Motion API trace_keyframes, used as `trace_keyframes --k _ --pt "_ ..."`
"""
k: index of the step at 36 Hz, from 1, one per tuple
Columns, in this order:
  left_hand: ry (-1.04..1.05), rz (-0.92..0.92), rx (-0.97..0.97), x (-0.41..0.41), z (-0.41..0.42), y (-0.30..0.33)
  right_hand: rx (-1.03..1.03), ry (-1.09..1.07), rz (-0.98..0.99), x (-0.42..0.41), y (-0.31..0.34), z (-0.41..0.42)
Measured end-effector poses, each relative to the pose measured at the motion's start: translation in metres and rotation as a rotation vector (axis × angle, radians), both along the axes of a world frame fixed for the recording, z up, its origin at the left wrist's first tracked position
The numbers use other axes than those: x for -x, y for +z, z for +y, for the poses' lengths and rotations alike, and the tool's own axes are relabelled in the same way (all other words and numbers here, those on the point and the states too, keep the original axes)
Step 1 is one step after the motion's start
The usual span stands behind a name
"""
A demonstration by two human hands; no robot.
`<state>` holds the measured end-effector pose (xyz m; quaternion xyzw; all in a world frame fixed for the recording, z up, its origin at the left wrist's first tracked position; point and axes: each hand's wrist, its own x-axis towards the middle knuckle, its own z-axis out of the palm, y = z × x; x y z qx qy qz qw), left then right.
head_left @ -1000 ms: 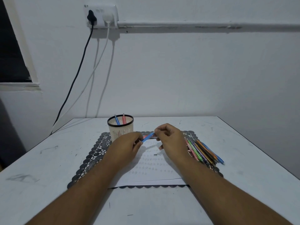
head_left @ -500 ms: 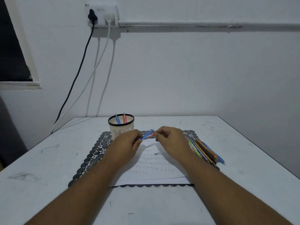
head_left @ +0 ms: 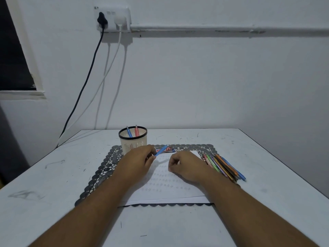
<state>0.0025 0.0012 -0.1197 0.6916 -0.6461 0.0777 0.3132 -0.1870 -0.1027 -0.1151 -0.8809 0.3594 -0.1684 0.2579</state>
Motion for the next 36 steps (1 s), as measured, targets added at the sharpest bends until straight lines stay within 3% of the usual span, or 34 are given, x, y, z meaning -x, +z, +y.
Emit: trace_keyframes --k 3,12,21,36 --pt "-0.002 -0.027 -0.011 0.000 -0.001 0.000 -0.009 -0.009 -0.073 0.000 -0.001 0.000" --pt "0.029 -0.075 -0.016 -0.002 -0.002 -0.002 -0.295 -0.115 -0.596 0.002 0.008 0.002" --pt "0.058 -0.080 -0.021 0.002 0.001 -0.001 -0.486 -0.107 -0.847 0.001 0.012 -0.001" --pt "0.028 -0.061 -0.022 0.001 -0.002 0.000 -0.532 -0.132 -0.856 -0.006 0.009 0.004"
